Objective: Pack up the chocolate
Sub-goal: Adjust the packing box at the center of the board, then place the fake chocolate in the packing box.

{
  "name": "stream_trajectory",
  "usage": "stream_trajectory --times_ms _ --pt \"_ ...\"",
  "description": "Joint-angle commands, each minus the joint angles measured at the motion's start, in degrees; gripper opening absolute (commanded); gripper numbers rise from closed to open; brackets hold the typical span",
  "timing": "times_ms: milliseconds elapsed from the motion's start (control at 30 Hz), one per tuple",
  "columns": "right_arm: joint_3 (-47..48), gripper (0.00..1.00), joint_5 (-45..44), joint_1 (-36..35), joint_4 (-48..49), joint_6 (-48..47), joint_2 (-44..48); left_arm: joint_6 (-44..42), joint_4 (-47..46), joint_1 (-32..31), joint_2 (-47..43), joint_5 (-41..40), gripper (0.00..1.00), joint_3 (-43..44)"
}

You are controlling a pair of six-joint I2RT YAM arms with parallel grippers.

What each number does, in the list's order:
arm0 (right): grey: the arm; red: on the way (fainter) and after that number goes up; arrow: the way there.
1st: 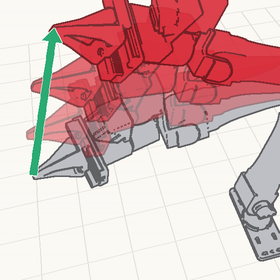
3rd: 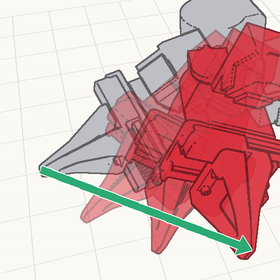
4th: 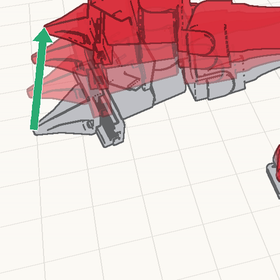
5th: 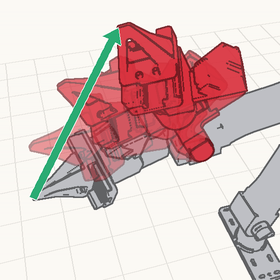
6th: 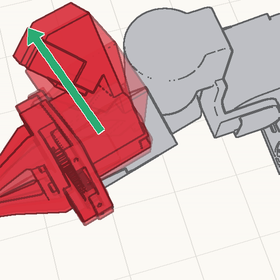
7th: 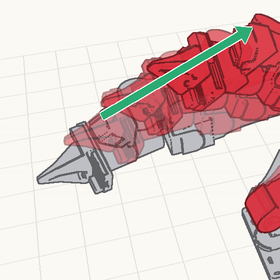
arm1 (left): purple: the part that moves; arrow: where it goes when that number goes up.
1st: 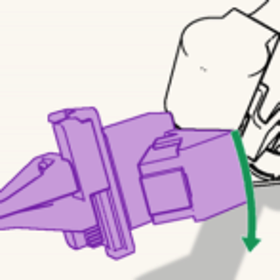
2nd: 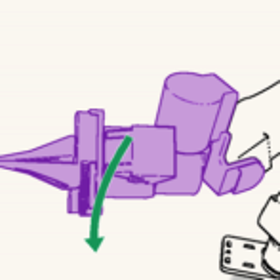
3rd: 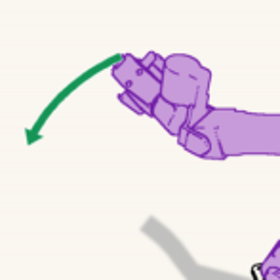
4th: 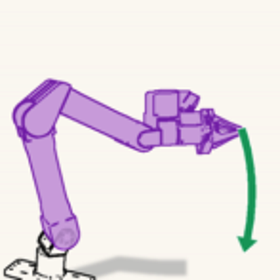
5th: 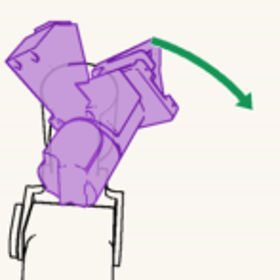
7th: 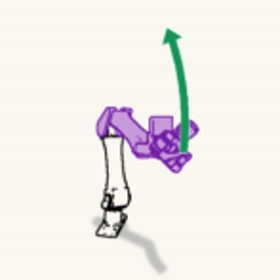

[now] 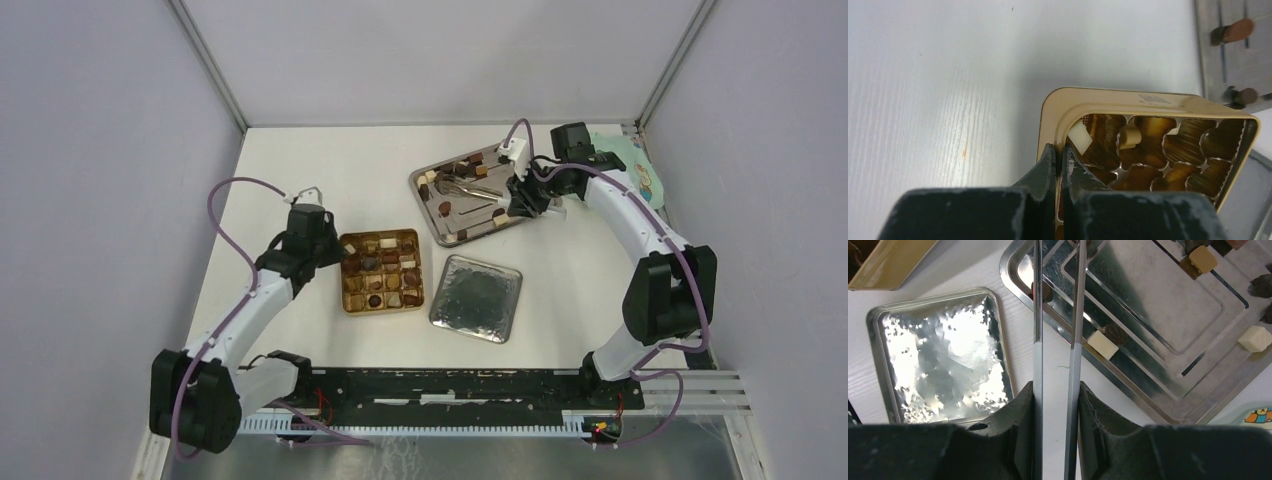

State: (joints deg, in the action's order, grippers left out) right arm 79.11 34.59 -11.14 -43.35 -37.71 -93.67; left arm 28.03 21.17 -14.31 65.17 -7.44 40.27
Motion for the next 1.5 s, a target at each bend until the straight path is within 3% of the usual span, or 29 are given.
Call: stream_trajectory --times_ms 0,500,800,1000,1200,1467 --pt "4.48 0.0 5.09 0.15 -0.61 -0.14 3.23 -3.32 -9.87 -0.64 -7.95 -0.43 0.02 -2.3" --pt "6.94 0.0 8.09 0.2 -1.45 0.02 5.16 -3.48 -12.42 -1.23 -10.56 -0.2 0.02 -4.65" --pt "4.8 0.0 10.66 -0.49 -1.37 -0.26 5.73 -0.52 -10.03 -1.25 -0.35 -0.22 0.02 -2.61" --pt "0.82 0.0 10.95 -5.05 -0.51 -0.34 7.21 0.09 -9.74 -1.23 6.78 -1.32 0.02 -0.47" --pt "-4.68 0.0 10.41 -14.3 0.91 -1.87 8.02 0.54 -8.44 -1.3 10.85 -2.49 0.02 1.88" --pt "-6.25 0.01 5.92 -27.23 1.84 -2.42 6.37 4.19 -4.7 -1.25 7.35 -2.97 0.39 2.23"
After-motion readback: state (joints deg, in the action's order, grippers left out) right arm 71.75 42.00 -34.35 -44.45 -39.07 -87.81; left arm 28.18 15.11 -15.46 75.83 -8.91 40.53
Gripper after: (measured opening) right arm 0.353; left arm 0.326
